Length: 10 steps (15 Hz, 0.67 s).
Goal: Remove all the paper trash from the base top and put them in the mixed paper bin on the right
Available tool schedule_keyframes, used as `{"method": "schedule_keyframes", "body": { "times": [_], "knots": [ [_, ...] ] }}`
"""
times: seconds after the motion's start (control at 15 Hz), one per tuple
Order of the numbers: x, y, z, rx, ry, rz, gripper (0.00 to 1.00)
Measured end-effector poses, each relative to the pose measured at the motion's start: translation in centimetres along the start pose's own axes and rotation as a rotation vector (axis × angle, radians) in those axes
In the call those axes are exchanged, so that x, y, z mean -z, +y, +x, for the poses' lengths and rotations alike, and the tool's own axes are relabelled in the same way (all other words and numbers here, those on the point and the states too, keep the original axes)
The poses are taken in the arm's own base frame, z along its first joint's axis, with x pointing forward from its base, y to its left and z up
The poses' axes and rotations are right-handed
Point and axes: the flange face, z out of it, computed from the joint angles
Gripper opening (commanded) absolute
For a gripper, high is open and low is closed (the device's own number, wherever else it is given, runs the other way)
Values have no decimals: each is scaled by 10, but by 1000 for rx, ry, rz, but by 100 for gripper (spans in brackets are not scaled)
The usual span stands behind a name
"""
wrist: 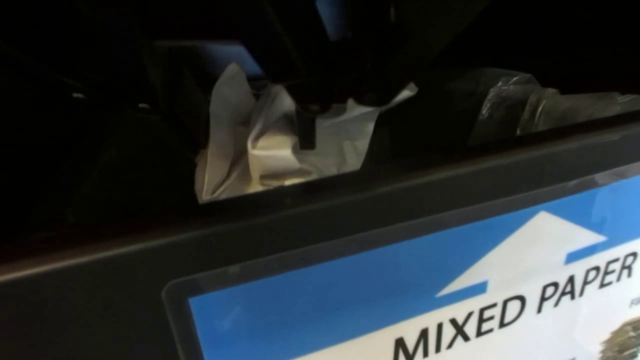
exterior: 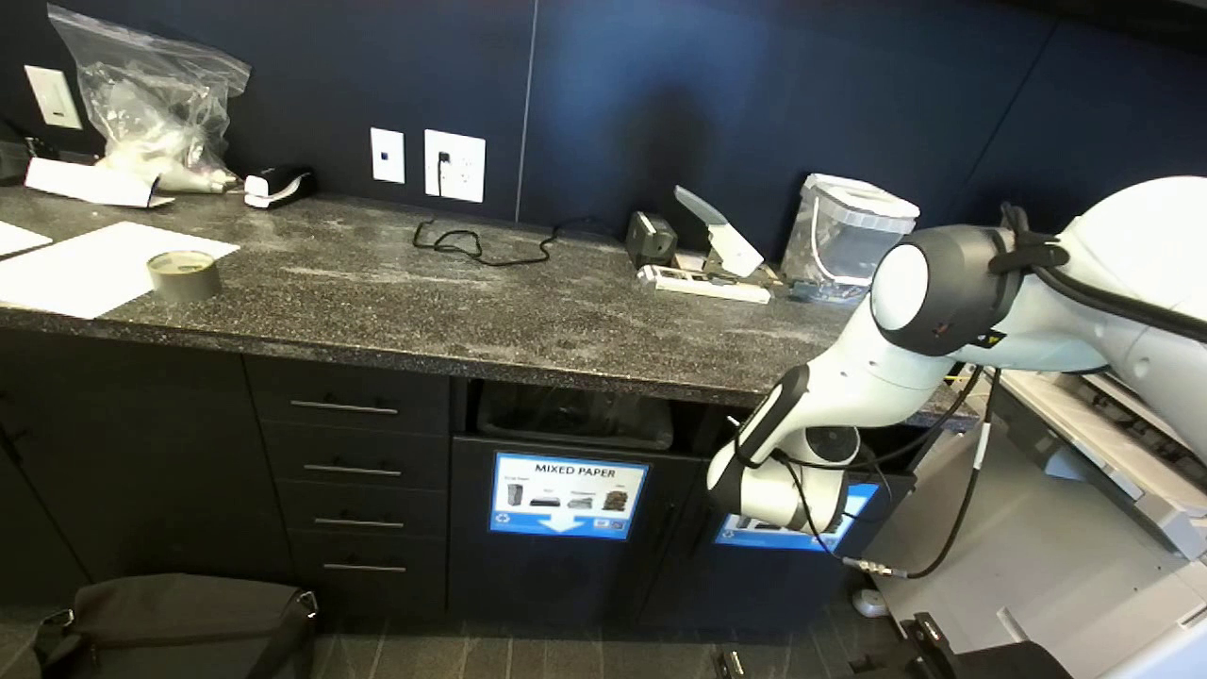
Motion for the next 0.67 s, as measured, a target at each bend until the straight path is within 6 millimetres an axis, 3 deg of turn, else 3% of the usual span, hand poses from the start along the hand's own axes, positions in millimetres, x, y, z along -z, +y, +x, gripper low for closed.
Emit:
{"method": "schedule_keyframes", "body": {
  "times": [0.2, 0.67],
  "knots": [
    [-3, -5, -1, 13, -3, 8, 100],
    [-2, -7, 4, 129, -7, 12, 100]
  ]
}}
